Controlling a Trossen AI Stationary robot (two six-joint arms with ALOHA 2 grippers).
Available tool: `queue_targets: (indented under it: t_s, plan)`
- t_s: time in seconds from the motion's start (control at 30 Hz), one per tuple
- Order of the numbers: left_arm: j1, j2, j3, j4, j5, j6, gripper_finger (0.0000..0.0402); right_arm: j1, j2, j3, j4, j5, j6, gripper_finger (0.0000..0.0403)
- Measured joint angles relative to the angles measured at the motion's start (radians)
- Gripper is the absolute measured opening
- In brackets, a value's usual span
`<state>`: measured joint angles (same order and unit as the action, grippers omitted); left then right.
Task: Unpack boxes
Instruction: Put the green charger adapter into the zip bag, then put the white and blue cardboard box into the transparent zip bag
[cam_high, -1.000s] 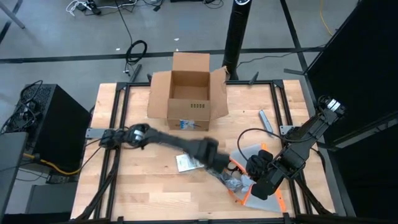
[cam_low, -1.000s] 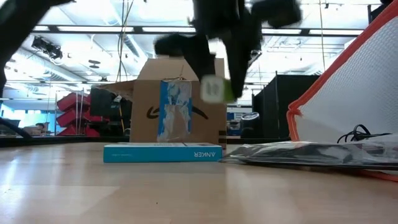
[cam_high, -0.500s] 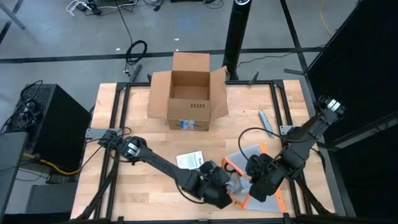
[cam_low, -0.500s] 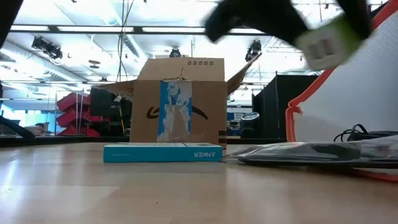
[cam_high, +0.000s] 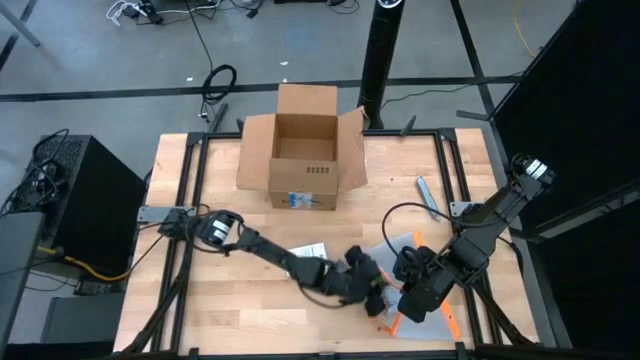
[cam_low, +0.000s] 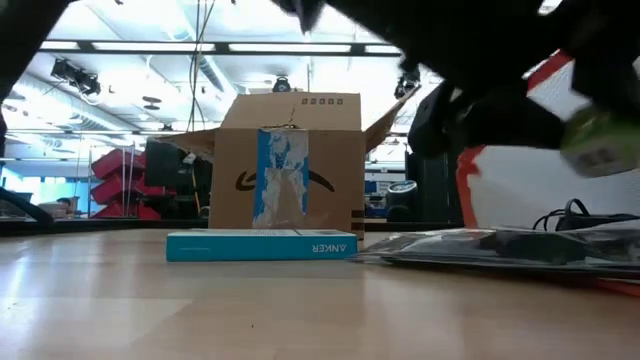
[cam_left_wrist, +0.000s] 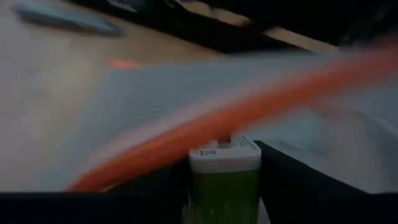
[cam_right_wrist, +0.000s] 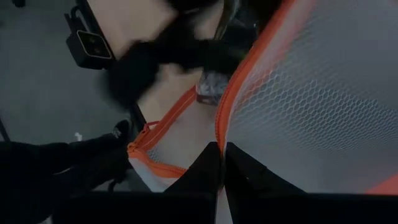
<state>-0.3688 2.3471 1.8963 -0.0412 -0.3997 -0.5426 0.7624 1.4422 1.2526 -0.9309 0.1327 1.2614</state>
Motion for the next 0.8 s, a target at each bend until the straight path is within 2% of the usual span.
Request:
queue_targets:
  t_s: [0.17,0.27,0.43,0.6,0.67,0.8]
  plan:
    - [0.044,0.0,-0.055,0.153,0.053,0.063,0.0248,-0.012,0.0,0.0,0.008,0.001,-0.009,0.0]
    - [0.047,0.0,-0.028,0.116,0.097,0.098,0.0283,-0.023,0.0,0.0,0.009,0.0,-0.017,0.0]
    - [0.027,-0.001,0.109,-0.238,0.101,0.155,0.0309,-0.026,0.0,0.0,0.008,0.0,-0.035,0.0]
    - [-0.009,-0.007,0.323,-0.759,0.096,0.242,0.0297,-0.026,0.0,0.0,0.006,0.002,-0.035,0.0]
    - [-0.032,-0.009,0.373,-0.931,0.095,0.284,0.0287,-0.026,0.0,0.0,0.006,0.003,-0.035,0.0]
    - [-0.042,-0.019,0.361,-1.068,0.112,0.268,0.0286,-0.012,0.003,0.0,0.005,0.015,-0.035,0.0]
